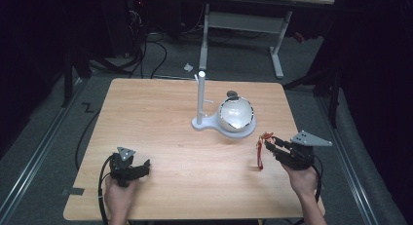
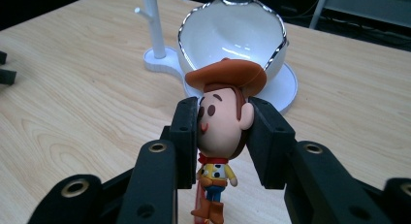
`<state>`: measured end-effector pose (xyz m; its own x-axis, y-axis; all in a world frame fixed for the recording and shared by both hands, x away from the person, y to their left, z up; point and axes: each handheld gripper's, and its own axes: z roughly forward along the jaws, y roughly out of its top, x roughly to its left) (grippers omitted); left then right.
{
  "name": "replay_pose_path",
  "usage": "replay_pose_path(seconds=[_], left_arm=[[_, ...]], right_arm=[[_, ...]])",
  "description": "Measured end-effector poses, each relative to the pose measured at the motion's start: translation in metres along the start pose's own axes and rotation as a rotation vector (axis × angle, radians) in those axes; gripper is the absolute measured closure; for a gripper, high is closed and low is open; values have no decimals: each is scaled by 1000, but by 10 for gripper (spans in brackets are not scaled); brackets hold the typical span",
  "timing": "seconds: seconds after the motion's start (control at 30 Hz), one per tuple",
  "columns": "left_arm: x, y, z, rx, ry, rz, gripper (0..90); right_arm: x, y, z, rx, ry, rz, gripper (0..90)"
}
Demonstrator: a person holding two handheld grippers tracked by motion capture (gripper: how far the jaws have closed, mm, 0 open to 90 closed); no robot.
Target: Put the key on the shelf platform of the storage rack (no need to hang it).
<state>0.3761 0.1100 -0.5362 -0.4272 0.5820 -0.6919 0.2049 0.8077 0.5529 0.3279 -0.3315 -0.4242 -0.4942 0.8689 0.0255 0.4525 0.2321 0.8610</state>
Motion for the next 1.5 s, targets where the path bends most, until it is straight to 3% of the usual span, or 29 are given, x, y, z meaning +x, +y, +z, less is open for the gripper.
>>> replay_pose_path(seconds=[0.33,0.8,1.0,1.5], left_arm=[[0,0,0,0,0,0,160],[0,0,0,0,0,-1,160],[0,0,0,1,-1,0,161],[0,0,0,1,-1,-1,161]], right_arm=[[-8,20,-10,-32,11,4,664],[-16,43,-11,-53,39,14,664],[-20,65,-6,-64,49,10,664],[-25,97,10,-73,54,9,665]])
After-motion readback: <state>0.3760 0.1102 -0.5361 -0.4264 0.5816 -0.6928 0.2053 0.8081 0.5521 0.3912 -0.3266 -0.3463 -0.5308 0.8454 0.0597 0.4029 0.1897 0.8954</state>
